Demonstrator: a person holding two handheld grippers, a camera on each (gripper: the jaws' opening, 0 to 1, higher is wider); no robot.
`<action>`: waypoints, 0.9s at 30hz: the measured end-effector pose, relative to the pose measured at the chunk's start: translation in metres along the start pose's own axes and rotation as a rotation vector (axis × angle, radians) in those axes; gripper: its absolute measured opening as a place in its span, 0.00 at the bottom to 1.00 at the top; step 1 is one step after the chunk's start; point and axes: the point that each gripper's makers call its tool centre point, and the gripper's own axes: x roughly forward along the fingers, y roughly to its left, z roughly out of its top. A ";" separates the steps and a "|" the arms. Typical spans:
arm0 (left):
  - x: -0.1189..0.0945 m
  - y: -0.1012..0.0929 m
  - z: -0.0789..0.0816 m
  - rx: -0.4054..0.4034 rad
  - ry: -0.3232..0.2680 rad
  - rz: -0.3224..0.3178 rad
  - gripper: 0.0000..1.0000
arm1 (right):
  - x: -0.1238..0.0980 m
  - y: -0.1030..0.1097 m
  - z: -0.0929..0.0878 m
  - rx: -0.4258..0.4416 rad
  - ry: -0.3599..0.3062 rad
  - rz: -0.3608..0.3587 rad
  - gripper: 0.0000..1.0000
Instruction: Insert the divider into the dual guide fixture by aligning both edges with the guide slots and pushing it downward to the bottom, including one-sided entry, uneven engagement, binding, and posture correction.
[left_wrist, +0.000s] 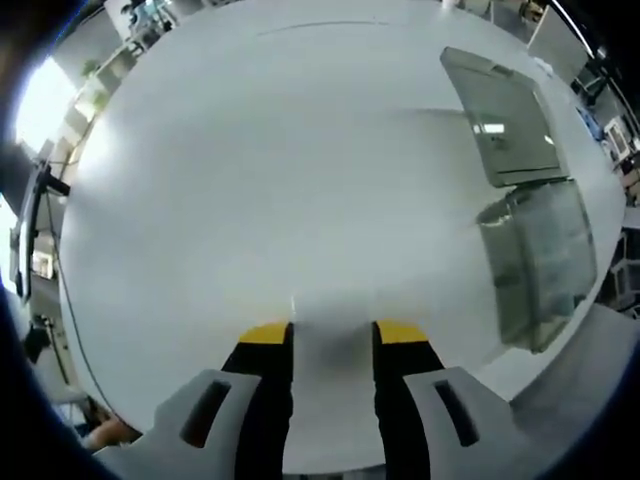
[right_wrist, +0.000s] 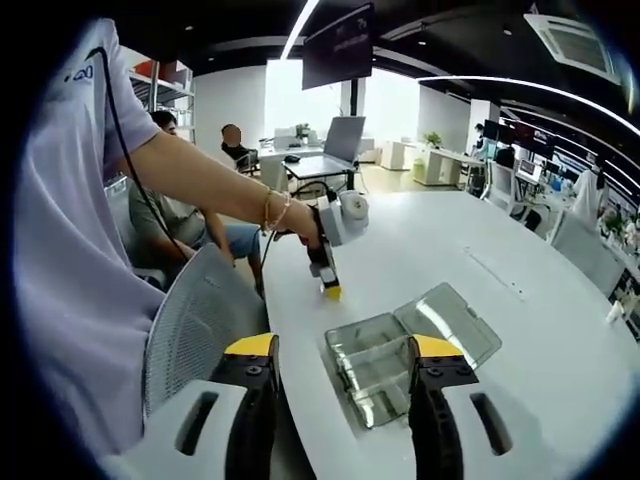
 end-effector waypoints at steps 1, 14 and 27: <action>0.000 0.000 0.000 0.000 -0.001 0.001 0.29 | 0.000 0.000 0.000 0.000 0.000 0.000 0.48; -0.004 0.003 0.002 0.006 -0.027 0.000 0.29 | 0.004 -0.001 0.001 -0.008 0.009 0.009 0.48; -0.008 0.001 0.009 0.023 -0.070 -0.006 0.29 | 0.005 -0.008 0.005 0.007 0.008 0.004 0.47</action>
